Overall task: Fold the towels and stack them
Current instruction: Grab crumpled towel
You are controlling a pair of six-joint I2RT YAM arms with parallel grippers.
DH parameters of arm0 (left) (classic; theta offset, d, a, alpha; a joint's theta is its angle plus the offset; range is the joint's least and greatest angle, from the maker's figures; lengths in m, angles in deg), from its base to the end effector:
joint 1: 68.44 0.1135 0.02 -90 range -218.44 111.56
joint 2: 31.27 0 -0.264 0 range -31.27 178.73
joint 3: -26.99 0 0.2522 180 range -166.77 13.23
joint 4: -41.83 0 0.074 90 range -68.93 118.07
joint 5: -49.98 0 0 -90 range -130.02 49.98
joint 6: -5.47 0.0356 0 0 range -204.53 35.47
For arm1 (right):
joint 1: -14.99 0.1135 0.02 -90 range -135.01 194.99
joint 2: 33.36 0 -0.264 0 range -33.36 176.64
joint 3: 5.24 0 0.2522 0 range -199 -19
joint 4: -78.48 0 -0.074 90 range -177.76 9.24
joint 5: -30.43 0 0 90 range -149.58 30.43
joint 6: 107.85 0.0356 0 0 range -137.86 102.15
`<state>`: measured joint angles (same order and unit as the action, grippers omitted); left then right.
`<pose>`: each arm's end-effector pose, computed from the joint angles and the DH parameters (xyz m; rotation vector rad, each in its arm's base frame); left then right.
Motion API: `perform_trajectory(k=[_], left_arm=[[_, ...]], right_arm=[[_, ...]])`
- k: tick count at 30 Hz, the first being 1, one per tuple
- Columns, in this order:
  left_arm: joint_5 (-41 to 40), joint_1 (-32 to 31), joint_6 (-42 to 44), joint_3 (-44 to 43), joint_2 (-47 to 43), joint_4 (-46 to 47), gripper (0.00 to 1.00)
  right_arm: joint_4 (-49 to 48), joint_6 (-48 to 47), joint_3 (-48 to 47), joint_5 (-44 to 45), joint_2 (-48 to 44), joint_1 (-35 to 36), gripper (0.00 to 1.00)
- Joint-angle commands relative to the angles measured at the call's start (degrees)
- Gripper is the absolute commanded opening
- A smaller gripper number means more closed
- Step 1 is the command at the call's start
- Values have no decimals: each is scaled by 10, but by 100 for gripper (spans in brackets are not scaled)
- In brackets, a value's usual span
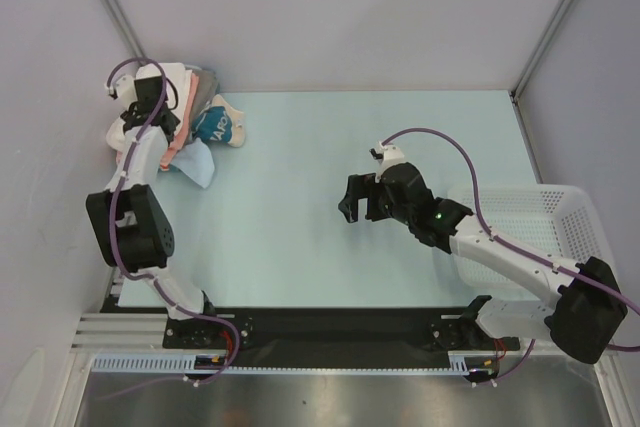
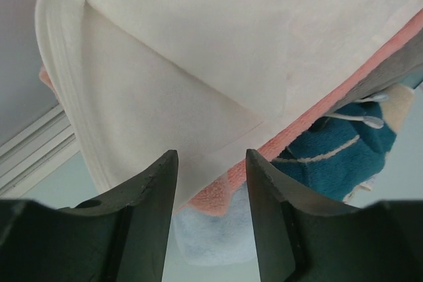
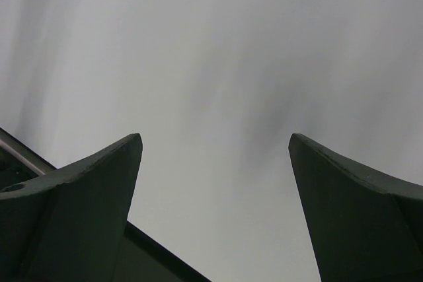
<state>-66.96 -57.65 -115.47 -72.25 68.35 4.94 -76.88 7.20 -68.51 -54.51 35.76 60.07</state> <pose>0.3904 0.0908 0.3081 -1.0011 1.9120 0.3196 0.1937 0.1898 0.2789 -0.3228 2.1426 0.6331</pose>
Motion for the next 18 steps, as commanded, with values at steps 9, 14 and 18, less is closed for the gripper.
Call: perform_trajectory(k=[9,14,18], left_arm=[[1,6,-41,2,28,-13,37],[0,6,-35,-14,32,-18,17],[-1,6,-28,-22,30,-22,4]], right_arm=[[-9,0,-8,-1,1,-5,100],[-9,-1,-7,-1,3,-6,100],[-8,-1,-5,-1,4,-6,100]])
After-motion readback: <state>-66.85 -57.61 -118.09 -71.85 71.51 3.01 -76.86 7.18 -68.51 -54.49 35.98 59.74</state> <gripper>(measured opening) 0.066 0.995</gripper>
